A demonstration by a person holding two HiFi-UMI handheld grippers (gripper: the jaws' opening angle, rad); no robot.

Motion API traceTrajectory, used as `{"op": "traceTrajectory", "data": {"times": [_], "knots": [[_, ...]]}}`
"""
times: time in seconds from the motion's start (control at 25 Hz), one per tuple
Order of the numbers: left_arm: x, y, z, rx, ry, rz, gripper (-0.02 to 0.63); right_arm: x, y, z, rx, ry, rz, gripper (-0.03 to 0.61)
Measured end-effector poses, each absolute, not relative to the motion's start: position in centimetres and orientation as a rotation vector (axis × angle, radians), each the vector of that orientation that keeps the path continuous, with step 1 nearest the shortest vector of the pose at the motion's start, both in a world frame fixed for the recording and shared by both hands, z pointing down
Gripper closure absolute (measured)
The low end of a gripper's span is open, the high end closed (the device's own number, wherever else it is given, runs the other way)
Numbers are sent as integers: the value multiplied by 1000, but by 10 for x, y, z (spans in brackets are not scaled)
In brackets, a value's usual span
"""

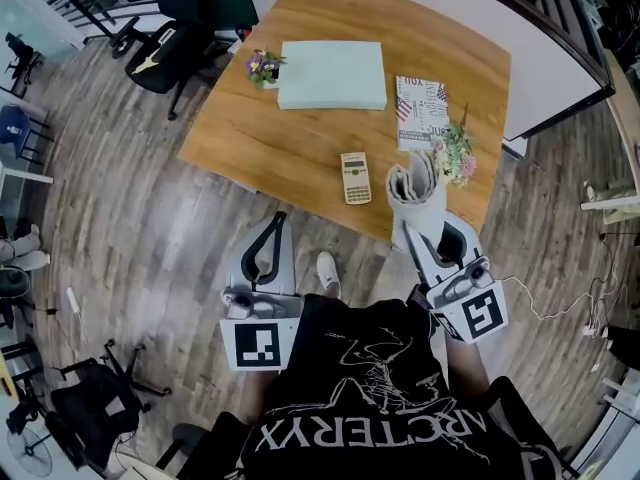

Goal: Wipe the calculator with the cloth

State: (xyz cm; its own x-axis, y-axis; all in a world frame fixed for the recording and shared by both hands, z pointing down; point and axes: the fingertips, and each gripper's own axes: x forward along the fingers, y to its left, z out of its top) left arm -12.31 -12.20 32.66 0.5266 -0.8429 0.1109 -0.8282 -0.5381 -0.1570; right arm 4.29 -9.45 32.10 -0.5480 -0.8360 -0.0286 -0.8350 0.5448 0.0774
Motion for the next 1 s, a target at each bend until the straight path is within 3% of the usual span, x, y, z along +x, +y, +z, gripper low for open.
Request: {"op": "traceTrajectory", "data": {"times": [0.76,1.0], "knots": [[-117,-165,333,-2679,1515,-271,604,47,-153,332,1392,-2719,-179,489],[-112,-155,335,-2652,1564,-309,604,32,-190,426,969,-2416,-239,489]]}}
